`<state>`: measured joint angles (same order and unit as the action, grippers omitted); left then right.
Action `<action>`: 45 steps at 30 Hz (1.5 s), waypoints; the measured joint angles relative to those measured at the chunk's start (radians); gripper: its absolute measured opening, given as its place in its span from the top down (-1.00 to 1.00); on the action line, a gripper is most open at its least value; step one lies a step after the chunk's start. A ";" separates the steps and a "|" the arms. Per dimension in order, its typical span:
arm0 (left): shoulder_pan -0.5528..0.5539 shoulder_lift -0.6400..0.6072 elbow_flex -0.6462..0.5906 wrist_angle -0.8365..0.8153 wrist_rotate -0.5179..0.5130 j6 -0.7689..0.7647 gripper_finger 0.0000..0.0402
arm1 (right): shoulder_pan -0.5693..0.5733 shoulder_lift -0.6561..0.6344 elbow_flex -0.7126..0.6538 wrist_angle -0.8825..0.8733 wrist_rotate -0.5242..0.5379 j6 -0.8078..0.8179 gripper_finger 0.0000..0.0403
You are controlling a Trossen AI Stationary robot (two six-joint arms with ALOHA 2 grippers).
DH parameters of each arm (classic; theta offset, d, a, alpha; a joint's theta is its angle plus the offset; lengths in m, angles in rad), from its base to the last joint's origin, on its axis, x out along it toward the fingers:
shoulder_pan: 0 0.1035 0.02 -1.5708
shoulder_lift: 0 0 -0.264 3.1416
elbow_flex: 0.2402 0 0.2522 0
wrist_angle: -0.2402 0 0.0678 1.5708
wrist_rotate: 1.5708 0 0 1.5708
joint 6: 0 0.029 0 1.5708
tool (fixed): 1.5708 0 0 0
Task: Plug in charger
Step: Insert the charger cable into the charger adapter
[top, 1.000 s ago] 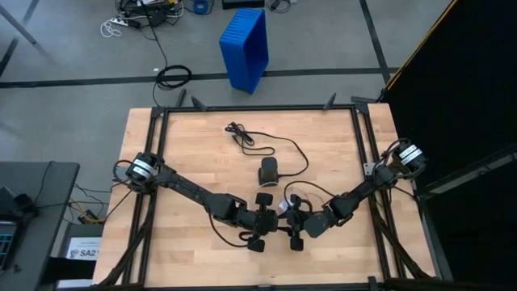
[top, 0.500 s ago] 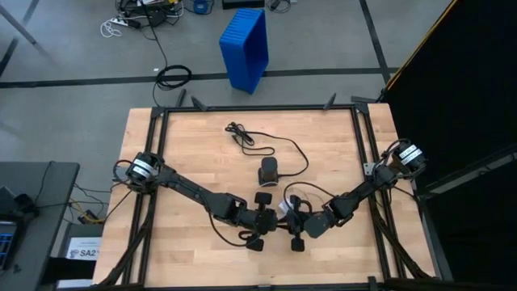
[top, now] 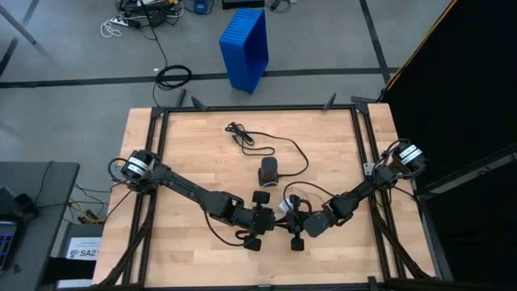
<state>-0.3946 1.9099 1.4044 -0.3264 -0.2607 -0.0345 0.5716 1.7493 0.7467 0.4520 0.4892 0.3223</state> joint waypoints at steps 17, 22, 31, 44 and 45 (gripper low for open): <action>-0.046 -0.084 -0.020 -0.022 -0.159 -0.031 0.59 | 0.000 0.000 0.000 0.001 -0.006 0.018 1.00; -0.077 -0.108 -0.130 0.156 -0.162 -0.087 0.58 | 0.000 0.000 0.000 0.002 -0.007 0.025 1.00; -0.078 -0.104 -0.199 0.237 -0.124 -0.207 0.20 | 0.000 0.000 0.000 0.004 -0.013 0.036 1.00; -0.057 -0.032 -0.198 0.283 -0.097 -0.229 -0.06 | 0.002 -0.001 0.000 0.012 -0.019 0.044 1.00; -0.053 -0.028 -0.199 0.276 -0.097 -0.232 -0.06 | 0.002 -0.001 0.000 0.013 -0.019 0.044 1.00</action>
<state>-0.4476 1.8815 1.2058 -0.0502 -0.3578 -0.2663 0.5735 1.7485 0.7464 0.4648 0.4702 0.3668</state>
